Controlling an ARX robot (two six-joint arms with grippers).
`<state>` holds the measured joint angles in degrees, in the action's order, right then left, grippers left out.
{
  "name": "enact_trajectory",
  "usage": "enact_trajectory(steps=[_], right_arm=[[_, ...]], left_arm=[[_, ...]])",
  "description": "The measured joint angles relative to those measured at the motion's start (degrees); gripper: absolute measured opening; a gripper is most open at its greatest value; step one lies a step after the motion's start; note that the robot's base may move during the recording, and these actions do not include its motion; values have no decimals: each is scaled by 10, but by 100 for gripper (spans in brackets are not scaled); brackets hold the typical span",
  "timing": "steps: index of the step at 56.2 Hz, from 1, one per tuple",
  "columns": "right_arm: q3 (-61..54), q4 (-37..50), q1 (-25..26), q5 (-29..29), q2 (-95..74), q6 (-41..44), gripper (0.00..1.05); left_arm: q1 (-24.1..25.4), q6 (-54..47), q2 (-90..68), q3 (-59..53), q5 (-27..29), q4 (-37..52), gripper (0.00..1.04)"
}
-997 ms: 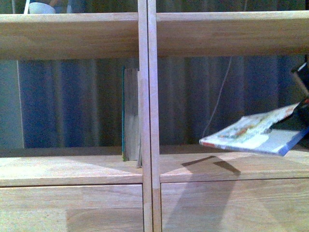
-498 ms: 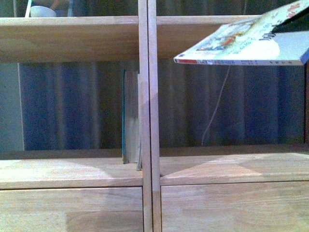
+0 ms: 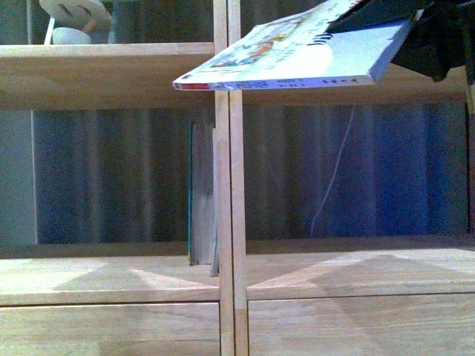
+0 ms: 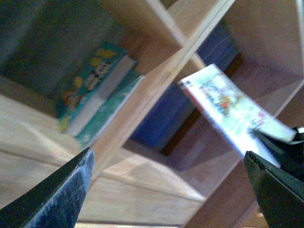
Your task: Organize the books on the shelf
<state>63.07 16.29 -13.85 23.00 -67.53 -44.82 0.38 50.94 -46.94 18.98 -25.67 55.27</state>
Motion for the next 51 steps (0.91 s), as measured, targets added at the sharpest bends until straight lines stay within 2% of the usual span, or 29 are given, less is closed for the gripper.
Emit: enact_trajectory(steps=[7, 15, 27, 51], right_arm=[[5, -10, -46, -15, 5, 5, 7], [5, -22, -75, -22, 16, 7, 7], [-2, -42, -110, -22, 40, 10, 7], [-30, -61, -188, -32, 65, 13, 7]], left_arm=[[-61, 105, -69, 38, 41, 116, 97], [-104, 131, -116, 69, 75, 154, 97], [-146, 131, -167, 105, 90, 167, 97], [-172, 125, -189, 140, 104, 147, 97]])
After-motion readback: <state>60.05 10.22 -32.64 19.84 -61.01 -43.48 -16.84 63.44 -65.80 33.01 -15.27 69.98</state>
